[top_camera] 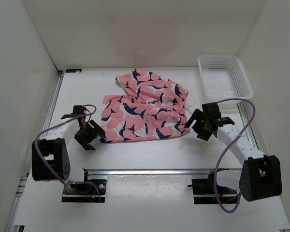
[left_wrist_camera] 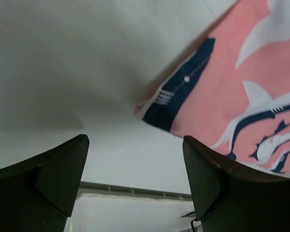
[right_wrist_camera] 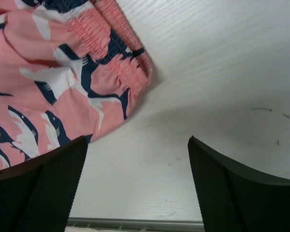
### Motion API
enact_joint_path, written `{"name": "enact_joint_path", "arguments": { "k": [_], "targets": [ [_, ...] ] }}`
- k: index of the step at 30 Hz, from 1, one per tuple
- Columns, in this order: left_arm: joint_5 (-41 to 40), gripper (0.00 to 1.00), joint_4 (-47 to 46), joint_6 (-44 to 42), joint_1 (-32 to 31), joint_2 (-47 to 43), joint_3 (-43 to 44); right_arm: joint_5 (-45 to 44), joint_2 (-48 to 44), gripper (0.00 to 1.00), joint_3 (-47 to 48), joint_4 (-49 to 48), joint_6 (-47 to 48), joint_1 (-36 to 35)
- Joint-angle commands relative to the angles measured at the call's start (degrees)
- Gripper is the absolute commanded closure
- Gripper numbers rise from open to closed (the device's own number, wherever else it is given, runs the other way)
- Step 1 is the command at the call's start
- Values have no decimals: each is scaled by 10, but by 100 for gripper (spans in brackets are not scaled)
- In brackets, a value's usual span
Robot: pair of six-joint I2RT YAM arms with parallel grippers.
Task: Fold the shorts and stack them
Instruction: Flatten the shorts out, then fold the shorts
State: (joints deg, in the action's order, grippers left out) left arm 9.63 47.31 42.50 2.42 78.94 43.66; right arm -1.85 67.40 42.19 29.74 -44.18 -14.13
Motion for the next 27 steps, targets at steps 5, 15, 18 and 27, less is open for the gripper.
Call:
{"name": "enact_joint_path", "arguments": {
  "k": [5, 15, 18, 27],
  "targets": [
    [-4, 11, -74, 27, -30, 95, 28, 63, 87, 18, -4, -97, 20, 24],
    [-15, 69, -85, 45, -59, 134, 59, 70, 152, 25, -9, -144, 25, 24],
    [-15, 90, -85, 45, -59, 134, 70, 65, 175, 33, -9, -158, 25, 24],
    [-34, 90, -4, 0, -59, 77, 220, 30, 220, 100, 137, -125, 57, 30]
  ]
}}
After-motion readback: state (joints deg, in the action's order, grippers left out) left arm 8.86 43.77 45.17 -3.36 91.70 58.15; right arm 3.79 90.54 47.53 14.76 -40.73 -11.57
